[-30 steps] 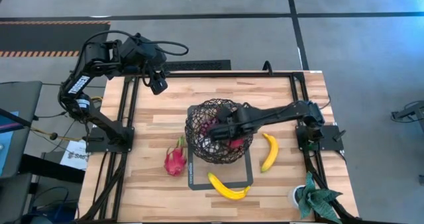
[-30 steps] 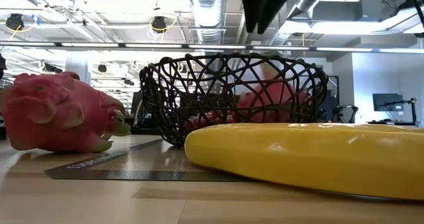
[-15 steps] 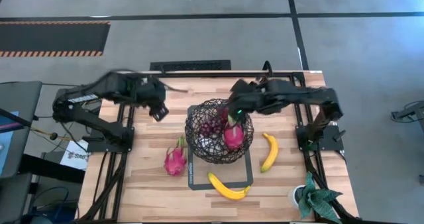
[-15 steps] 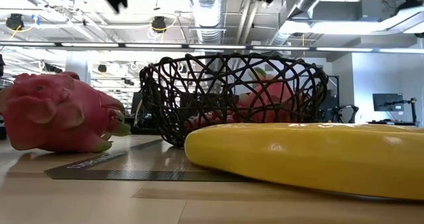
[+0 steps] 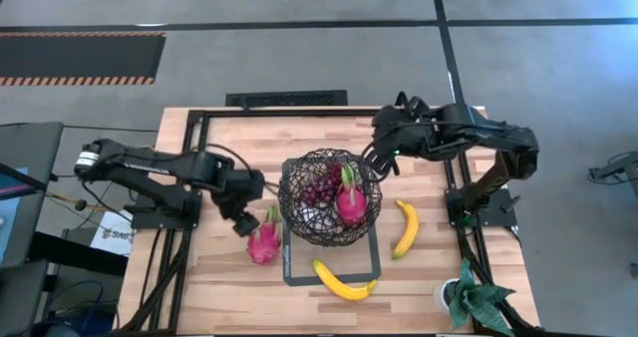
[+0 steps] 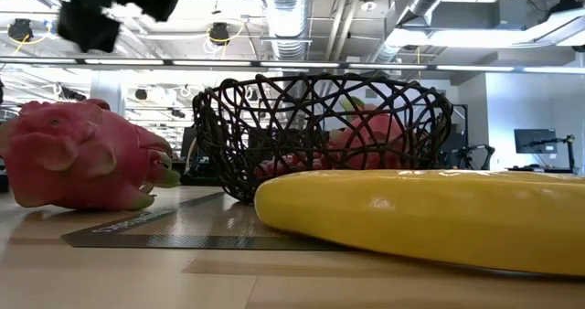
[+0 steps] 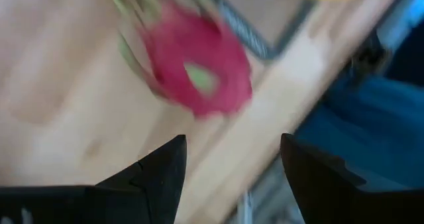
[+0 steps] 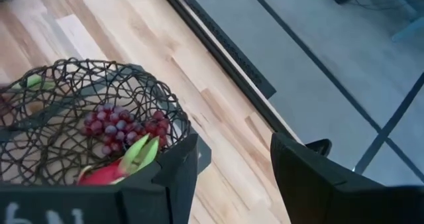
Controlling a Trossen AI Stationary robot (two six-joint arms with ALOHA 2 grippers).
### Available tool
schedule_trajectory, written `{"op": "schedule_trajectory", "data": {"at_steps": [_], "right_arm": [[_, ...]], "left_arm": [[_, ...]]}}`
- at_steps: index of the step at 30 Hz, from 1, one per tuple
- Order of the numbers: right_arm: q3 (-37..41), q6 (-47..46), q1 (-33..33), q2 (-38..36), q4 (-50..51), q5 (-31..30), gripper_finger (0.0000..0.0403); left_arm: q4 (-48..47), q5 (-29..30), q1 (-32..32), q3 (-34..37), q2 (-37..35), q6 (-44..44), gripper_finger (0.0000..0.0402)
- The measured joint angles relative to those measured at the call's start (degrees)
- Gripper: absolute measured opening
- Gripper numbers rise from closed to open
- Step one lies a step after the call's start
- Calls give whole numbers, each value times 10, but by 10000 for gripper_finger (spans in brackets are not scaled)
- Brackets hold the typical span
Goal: Build produce basket
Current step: Put the red dragon fruit into the black wire basket
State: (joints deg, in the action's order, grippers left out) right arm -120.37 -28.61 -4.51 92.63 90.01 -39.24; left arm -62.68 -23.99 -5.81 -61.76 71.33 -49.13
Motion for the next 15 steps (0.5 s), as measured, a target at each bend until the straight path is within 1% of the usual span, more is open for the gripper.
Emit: {"op": "schedule_trajectory", "data": {"at_steps": [2,5,9,11,13,15], "right_arm": [[0,5,0,1,0,1,204],[0,19,0,5,0,1,203],[0,23,0,15,0,3,205],[1,26,-2,16,-1,6,205],[0,30,-4,13,-1,5,204],[0,30,-5,14,-1,7,203]], "left_arm": [[2,-20,-5,16,0,-7,229],[20,-19,-6,30,0,-2,229],[120,-25,-2,57,0,3,229],[138,-16,-2,68,0,1,229],[136,0,-1,81,0,-6,229],[138,3,-1,97,0,-22,229]]}}
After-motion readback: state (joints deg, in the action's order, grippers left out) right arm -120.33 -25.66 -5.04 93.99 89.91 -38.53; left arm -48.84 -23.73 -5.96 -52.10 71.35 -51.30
